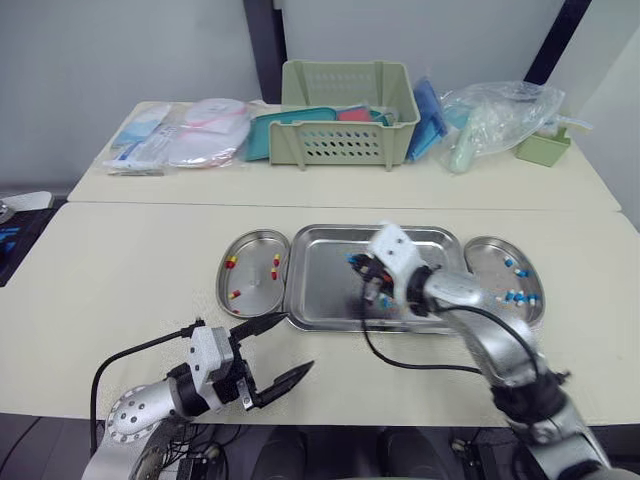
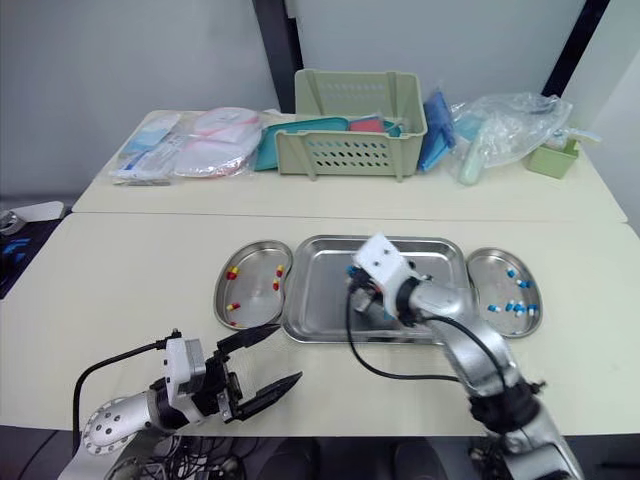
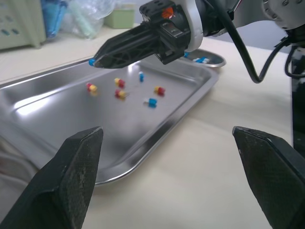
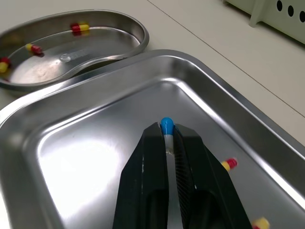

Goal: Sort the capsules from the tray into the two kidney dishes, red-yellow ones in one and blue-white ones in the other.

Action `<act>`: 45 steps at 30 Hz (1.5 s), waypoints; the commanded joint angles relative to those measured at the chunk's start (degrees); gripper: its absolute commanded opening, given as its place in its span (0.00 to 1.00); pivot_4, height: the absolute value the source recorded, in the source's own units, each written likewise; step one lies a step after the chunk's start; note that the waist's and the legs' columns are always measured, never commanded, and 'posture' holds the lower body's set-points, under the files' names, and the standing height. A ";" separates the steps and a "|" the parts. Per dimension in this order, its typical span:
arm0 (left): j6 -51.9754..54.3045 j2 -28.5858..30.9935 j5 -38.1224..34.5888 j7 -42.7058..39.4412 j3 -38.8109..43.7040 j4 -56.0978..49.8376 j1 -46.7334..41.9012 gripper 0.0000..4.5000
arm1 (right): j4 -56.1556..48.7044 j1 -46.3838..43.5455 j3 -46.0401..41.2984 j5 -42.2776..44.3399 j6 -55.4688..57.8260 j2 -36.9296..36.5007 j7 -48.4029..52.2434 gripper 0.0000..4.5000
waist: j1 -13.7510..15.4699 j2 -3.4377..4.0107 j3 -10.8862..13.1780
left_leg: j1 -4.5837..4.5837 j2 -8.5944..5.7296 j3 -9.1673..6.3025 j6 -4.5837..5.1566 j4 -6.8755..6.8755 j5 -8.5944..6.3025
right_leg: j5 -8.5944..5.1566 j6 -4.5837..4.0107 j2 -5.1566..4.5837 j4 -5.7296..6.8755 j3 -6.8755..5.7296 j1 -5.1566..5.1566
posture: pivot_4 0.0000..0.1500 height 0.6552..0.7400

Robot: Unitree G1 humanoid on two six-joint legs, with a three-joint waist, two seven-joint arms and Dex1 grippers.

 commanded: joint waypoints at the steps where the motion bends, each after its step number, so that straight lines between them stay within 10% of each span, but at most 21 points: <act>1: -2.30 -0.28 -3.14 -4.11 -0.16 0.27 -1.35 1.00 | -9.72 5.10 -11.06 6.86 0.12 -3.94 4.21 0.00 | 0.05 0.02 0.02 | 0.00 0.00 0.00 0.00 0.00 0.00 | 0.00 0.00 0.00 0.01 0.00 0.00 | 1.00 1.00; 13: -6.99 -4.72 -3.70 -9.35 -1.69 6.49 -4.57 1.00 | -12.47 26.84 -39.05 12.92 -2.91 -10.51 4.07 0.00 | -0.03 0.02 0.02 | 0.09 0.00 0.05 0.01 0.01 0.00 | 0.00 0.00 0.02 0.03 0.02 0.09 | 1.00 1.00; 42: -7.75 -7.19 -1.70 -6.65 -3.45 6.58 -7.28 1.00 | 2.26 26.31 -39.26 7.80 -6.63 -13.52 -4.14 0.00 | 0.04 0.03 0.01 | 0.22 0.00 0.12 0.01 0.00 0.00 | 0.00 0.01 0.02 0.02 0.09 0.20 | 1.00 1.00; 45: -7.97 -7.08 -1.75 -6.77 -3.46 6.94 -7.46 1.00 | 1.55 25.79 -39.96 8.71 -5.55 -13.09 -4.53 0.19 | 0.05 0.03 0.01 | 0.22 0.00 0.12 0.01 0.00 0.00 | 0.00 0.00 0.02 0.02 0.09 0.20 | 1.00 1.00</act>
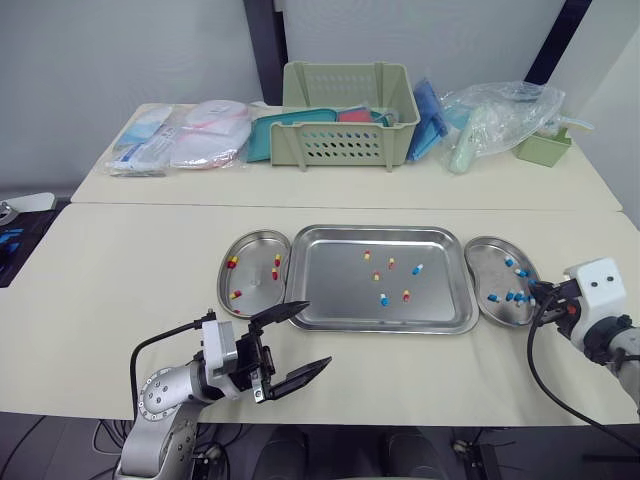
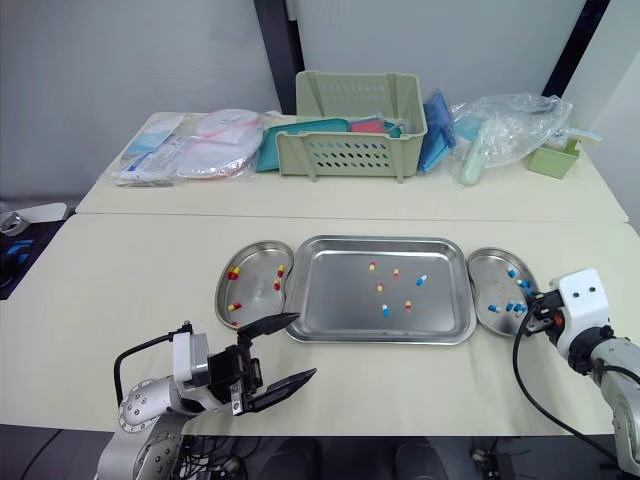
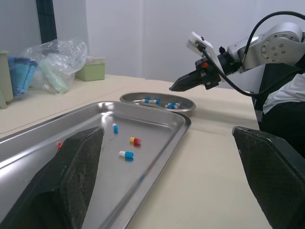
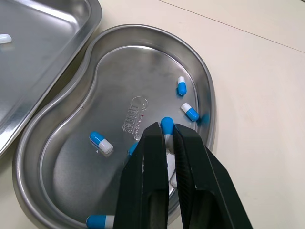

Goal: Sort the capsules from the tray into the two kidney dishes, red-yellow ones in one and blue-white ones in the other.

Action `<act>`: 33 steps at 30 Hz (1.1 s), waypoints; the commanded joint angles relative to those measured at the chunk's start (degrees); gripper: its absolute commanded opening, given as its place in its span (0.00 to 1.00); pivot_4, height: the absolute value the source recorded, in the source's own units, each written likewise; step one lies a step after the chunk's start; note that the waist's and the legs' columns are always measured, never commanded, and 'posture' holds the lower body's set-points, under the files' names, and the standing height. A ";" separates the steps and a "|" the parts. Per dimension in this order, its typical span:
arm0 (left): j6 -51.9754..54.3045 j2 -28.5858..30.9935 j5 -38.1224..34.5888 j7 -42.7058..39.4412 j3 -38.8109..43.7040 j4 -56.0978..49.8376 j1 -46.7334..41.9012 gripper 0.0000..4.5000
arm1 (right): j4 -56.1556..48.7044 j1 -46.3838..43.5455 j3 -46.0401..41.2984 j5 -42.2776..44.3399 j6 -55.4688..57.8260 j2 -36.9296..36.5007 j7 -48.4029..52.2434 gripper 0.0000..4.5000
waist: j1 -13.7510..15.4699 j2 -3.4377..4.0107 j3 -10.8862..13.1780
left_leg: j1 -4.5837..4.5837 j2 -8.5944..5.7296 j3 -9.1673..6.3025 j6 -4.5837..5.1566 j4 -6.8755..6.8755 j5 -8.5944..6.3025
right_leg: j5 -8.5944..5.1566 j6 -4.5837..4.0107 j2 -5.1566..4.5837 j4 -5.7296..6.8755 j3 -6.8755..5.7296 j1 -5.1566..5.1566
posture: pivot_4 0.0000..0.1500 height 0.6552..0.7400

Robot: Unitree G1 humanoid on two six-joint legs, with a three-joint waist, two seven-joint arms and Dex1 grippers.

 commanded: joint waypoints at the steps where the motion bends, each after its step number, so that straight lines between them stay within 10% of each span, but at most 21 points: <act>1: -1.13 -0.07 -0.19 -0.02 -0.05 -0.88 -0.31 1.00 | -2.47 -0.86 -2.24 1.34 0.95 -0.48 -0.87 0.24 | 0.00 0.00 0.00 | 0.00 0.00 0.00 0.00 0.00 0.00 | 0.00 0.00 0.00 0.00 0.00 0.00 | 1.00 1.00; 13: -1.47 -0.07 -0.19 -0.23 0.08 -0.31 -0.47 1.00 | -4.77 -0.79 -3.06 2.95 1.21 -0.90 -1.20 0.99 | 0.00 0.00 0.00 | 0.00 0.00 0.00 0.00 0.00 0.00 | 0.00 0.00 0.00 0.00 0.00 0.00 | 1.00 1.00; 33: 8.11 4.73 -0.80 11.78 7.78 -6.84 2.24 1.00 | -3.62 10.88 -10.00 5.58 -20.34 -3.53 14.52 0.99 | 0.07 0.00 0.00 | 0.07 0.00 -0.04 0.00 0.02 0.00 | 0.00 0.00 -0.01 -0.01 -0.04 0.13 | 1.00 1.00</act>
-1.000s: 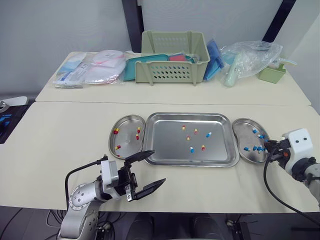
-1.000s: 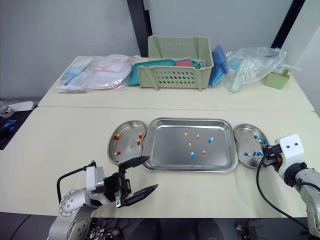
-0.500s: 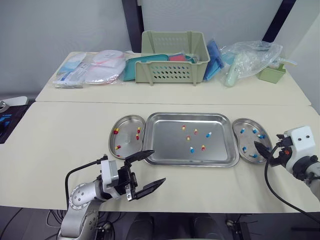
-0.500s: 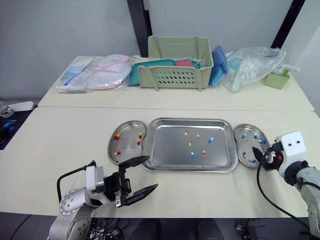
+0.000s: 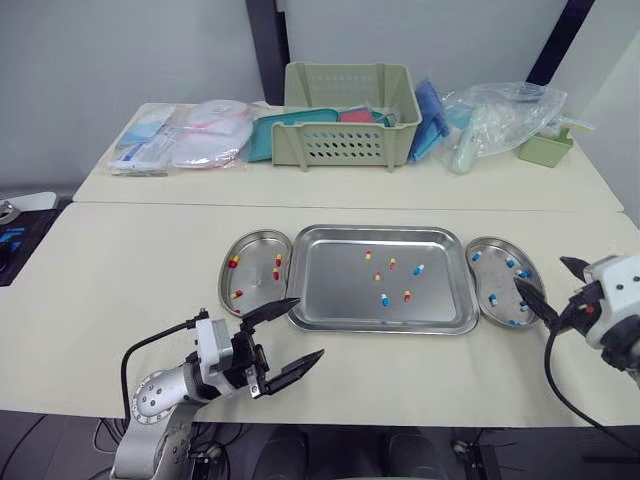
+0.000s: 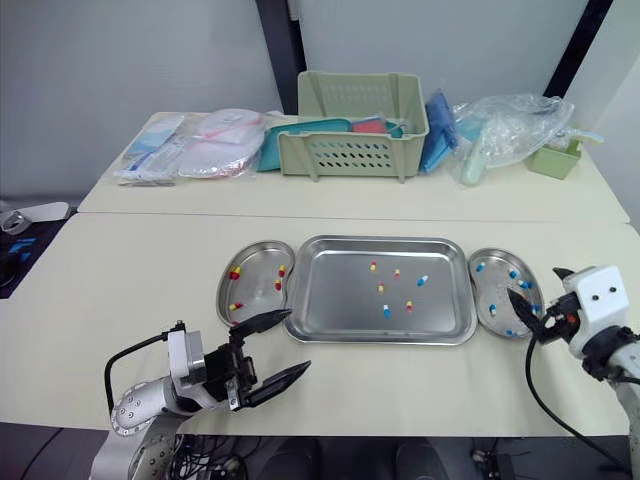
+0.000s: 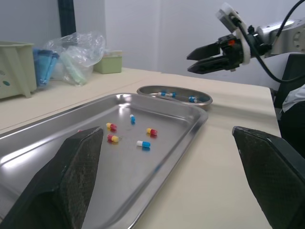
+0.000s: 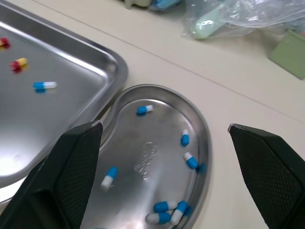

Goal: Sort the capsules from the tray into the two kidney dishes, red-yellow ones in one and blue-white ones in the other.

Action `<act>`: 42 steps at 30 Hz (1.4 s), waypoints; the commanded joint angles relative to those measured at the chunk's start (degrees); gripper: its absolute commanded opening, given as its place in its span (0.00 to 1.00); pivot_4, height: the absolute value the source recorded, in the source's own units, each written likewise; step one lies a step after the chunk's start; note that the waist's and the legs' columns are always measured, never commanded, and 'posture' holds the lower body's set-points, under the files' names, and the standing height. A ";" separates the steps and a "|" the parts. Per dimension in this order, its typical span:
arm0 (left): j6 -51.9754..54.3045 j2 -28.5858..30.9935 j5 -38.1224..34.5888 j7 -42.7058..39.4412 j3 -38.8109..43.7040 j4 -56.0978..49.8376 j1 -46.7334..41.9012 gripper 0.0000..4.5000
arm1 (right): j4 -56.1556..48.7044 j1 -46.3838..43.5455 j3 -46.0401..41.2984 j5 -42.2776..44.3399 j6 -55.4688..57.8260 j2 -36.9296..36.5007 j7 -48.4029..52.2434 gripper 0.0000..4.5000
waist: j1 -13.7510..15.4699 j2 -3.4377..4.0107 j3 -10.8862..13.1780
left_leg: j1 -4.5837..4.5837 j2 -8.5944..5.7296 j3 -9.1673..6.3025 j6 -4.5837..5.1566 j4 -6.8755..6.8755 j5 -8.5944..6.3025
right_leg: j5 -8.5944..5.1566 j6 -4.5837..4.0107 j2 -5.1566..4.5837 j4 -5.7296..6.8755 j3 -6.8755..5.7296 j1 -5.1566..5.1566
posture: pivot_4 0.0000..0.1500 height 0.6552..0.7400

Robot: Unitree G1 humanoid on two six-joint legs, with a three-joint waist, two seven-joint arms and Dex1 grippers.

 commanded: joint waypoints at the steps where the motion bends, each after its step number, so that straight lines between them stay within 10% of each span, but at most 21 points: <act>1: 6.69 3.98 -2.13 6.69 7.33 -5.29 1.99 1.00 | -0.47 5.22 -5.17 0.81 -7.97 -3.35 8.15 0.99 | 0.01 0.01 0.00 | 0.00 0.00 0.00 0.00 -0.01 0.00 | 0.00 0.00 0.00 0.00 0.00 0.01 | 1.00 1.00; 18: 12.39 19.05 2.61 4.08 33.39 22.01 13.98 1.00 | 20.43 19.55 -17.03 0.76 -23.16 -14.25 33.30 0.99 | -0.10 -0.23 0.13 | 0.14 0.02 0.09 0.01 -0.10 -0.01 | -0.03 -0.02 0.00 -0.12 0.02 0.09 | 1.00 1.00; 42: 12.33 16.19 0.13 -4.73 27.02 2.29 18.23 1.00 | 15.47 18.92 -12.26 1.44 -23.19 -10.59 31.17 0.99 | -0.05 -0.26 0.14 | 0.12 0.03 0.10 -0.01 -0.09 -0.02 | -0.02 -0.02 -0.02 -0.12 0.04 0.11 | 1.00 1.00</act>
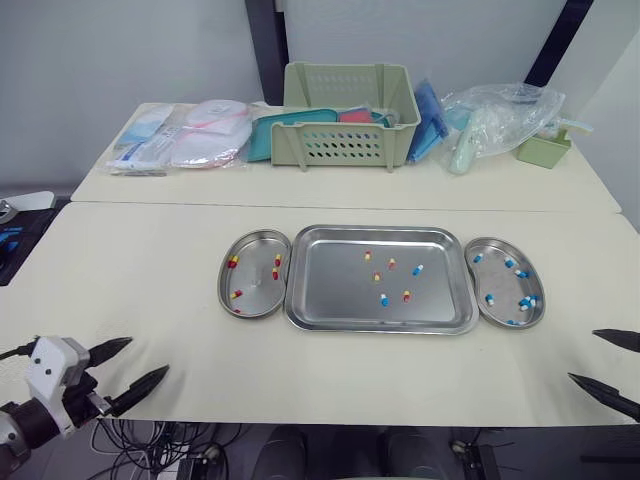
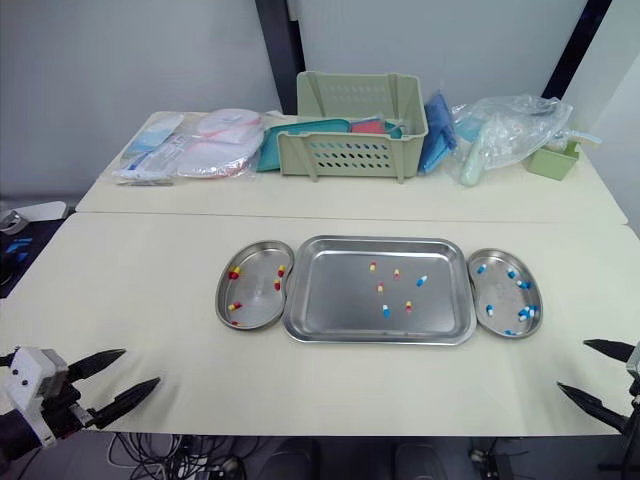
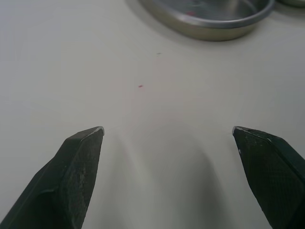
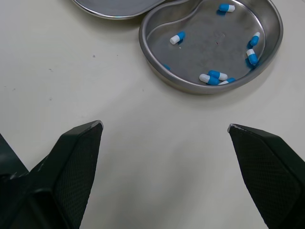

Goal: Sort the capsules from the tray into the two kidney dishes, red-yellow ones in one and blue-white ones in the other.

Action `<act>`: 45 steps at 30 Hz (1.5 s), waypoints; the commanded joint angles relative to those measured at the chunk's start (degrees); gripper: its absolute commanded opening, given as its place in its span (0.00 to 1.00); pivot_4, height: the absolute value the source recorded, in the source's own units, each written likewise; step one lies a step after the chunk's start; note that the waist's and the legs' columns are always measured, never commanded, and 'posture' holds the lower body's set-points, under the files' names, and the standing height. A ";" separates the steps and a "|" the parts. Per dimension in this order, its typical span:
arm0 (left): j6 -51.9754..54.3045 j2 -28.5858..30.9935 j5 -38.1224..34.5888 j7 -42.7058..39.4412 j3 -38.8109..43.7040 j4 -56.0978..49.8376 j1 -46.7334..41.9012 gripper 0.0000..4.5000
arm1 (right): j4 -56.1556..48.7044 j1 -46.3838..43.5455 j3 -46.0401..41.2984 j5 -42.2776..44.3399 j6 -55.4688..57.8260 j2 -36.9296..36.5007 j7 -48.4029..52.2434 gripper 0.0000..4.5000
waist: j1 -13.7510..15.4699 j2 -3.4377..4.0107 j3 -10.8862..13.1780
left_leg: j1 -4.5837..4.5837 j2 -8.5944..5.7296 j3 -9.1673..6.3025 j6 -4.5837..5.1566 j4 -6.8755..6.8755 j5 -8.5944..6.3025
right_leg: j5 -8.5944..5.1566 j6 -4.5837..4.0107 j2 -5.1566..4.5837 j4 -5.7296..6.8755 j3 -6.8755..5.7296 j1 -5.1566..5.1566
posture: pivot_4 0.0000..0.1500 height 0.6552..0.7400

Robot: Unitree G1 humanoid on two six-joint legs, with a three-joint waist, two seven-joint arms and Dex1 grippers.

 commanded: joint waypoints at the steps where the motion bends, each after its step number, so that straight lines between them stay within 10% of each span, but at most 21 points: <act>1: -0.21 -0.69 -2.75 -3.11 -5.35 -10.41 -0.56 1.00 | -3.10 1.85 -1.43 1.02 -0.55 0.86 -0.17 0.99 | 0.02 0.00 0.00 | 0.00 0.00 0.00 0.00 0.00 0.00 | 0.00 0.00 0.00 0.00 0.00 0.00 | 1.00 1.00; 24: -1.06 -10.12 -0.14 2.65 -27.06 -18.28 -12.78 1.00 | -29.84 9.18 3.59 7.27 10.65 7.71 -9.22 0.99 | 0.05 0.20 -0.12 | 0.01 -0.02 -0.03 0.00 0.04 0.00 | 0.01 0.01 0.01 0.02 0.00 0.05 | 1.00 1.00; 33: -3.00 -11.23 1.46 3.35 -29.02 -17.49 -12.89 1.00 | -37.59 -13.98 30.52 2.39 32.21 8.65 -31.35 0.99 | 0.07 0.16 -0.12 | 0.00 -0.03 -0.07 -0.01 0.08 0.01 | 0.01 0.01 0.02 0.07 -0.01 0.02 | 1.00 1.00; 40: -3.33 -11.43 1.90 4.28 -29.58 -17.99 -12.53 1.00 | -32.55 -33.66 47.17 -2.36 43.98 13.64 -40.35 0.55 | -0.02 0.15 -0.11 | -0.03 -0.03 -0.12 -0.01 0.06 0.01 | 0.01 0.01 0.02 0.07 -0.05 -0.04 | 1.00 1.00; 45: -3.25 -11.57 2.00 5.22 -30.05 -18.63 -12.42 1.00 | -30.44 -43.29 53.81 -3.83 55.61 18.36 -45.96 0.55 | -0.01 0.15 -0.11 | -0.07 -0.02 -0.16 -0.01 0.06 0.01 | 0.01 0.01 0.02 0.09 -0.07 -0.09 | 1.00 1.00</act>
